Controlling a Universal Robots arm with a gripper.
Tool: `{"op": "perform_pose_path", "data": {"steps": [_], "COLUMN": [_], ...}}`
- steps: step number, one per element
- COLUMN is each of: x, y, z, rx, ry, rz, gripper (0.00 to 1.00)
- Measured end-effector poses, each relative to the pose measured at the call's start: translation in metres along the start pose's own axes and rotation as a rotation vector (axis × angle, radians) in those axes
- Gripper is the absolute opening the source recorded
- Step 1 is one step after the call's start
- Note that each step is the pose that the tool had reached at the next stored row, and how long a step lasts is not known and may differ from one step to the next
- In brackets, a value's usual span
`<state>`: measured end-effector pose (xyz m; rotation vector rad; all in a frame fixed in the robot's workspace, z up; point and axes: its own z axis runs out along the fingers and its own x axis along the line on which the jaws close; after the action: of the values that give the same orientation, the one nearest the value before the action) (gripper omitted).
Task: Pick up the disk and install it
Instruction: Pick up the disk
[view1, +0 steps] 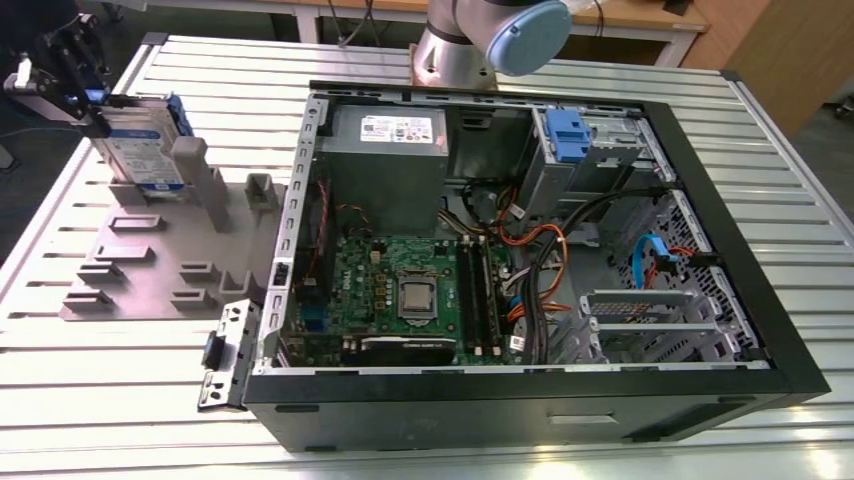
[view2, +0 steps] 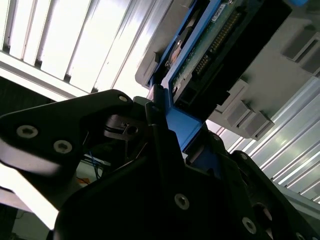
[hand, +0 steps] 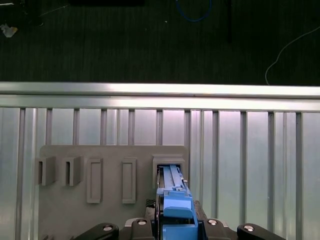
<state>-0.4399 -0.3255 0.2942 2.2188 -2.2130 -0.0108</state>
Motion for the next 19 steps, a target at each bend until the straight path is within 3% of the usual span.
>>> {"op": "perform_pose_path", "data": {"steps": [19], "x": [0.0], "y": [0.0001], "z": [-0.0061], "rx": [0.0], "ry": [0.0], "rz": [0.0], "gripper": [0.36]}}
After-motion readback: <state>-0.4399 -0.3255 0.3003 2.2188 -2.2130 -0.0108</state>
